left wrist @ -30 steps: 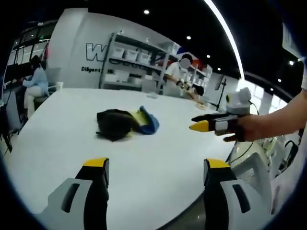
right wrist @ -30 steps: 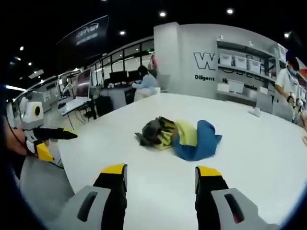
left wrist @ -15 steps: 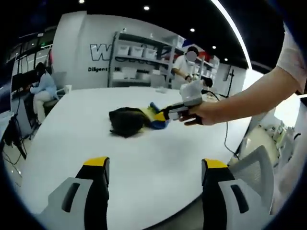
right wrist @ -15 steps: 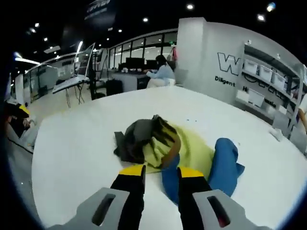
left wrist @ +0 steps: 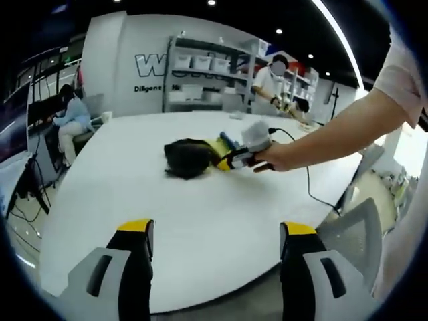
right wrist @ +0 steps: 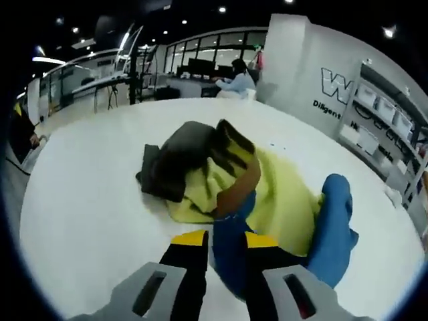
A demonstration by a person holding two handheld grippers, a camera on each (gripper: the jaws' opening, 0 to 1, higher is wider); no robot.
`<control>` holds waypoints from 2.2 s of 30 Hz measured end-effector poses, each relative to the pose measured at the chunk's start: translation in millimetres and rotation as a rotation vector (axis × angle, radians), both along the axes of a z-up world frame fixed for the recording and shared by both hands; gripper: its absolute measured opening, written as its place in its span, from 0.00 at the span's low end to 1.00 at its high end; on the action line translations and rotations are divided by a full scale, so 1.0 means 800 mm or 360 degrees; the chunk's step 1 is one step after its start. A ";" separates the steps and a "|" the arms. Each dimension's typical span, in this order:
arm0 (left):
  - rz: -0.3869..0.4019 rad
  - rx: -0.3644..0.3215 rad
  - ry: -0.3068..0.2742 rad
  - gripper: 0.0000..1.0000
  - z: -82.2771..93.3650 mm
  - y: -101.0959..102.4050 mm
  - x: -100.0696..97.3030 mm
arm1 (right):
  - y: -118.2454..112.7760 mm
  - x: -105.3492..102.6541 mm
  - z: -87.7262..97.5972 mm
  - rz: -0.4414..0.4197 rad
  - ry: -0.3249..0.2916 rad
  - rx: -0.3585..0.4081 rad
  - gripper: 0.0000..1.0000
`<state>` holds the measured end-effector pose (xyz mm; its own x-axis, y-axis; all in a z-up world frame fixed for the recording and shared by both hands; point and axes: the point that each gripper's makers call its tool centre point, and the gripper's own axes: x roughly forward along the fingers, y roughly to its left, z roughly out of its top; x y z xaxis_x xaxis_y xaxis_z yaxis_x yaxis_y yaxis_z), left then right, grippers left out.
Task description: Fold the garment on the visible template until the final outline fits inside the template.
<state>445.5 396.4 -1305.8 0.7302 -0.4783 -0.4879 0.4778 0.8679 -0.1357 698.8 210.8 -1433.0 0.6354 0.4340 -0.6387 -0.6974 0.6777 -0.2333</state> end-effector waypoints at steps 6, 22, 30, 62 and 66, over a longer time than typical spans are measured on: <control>-0.0005 0.0002 -0.0003 0.75 0.003 -0.007 0.002 | -0.017 -0.010 0.005 0.0028 -0.0006 0.0062 0.00; -0.0105 0.0041 -0.0055 0.72 0.013 -0.022 0.035 | -0.074 -0.105 0.067 0.0263 -0.0046 0.0172 0.00; -0.0355 0.0216 -0.0120 0.65 0.005 -0.047 0.070 | -0.117 -0.137 0.112 0.0291 -0.0157 0.0277 0.00; -0.1387 0.0863 -0.0344 0.32 -0.116 -0.160 0.263 | -0.109 -0.080 0.265 0.0413 -0.0447 0.0035 0.00; -0.1497 0.0789 -0.0324 0.32 -0.113 -0.168 0.271 | -0.105 -0.078 0.271 0.0414 -0.0463 0.0036 0.00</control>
<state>662.5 262.3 -1396.6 0.2627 -0.6720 -0.6924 0.9548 0.0777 0.2869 636.4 126.9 -1216.3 0.6556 0.6161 -0.4367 -0.7534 0.4942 -0.4338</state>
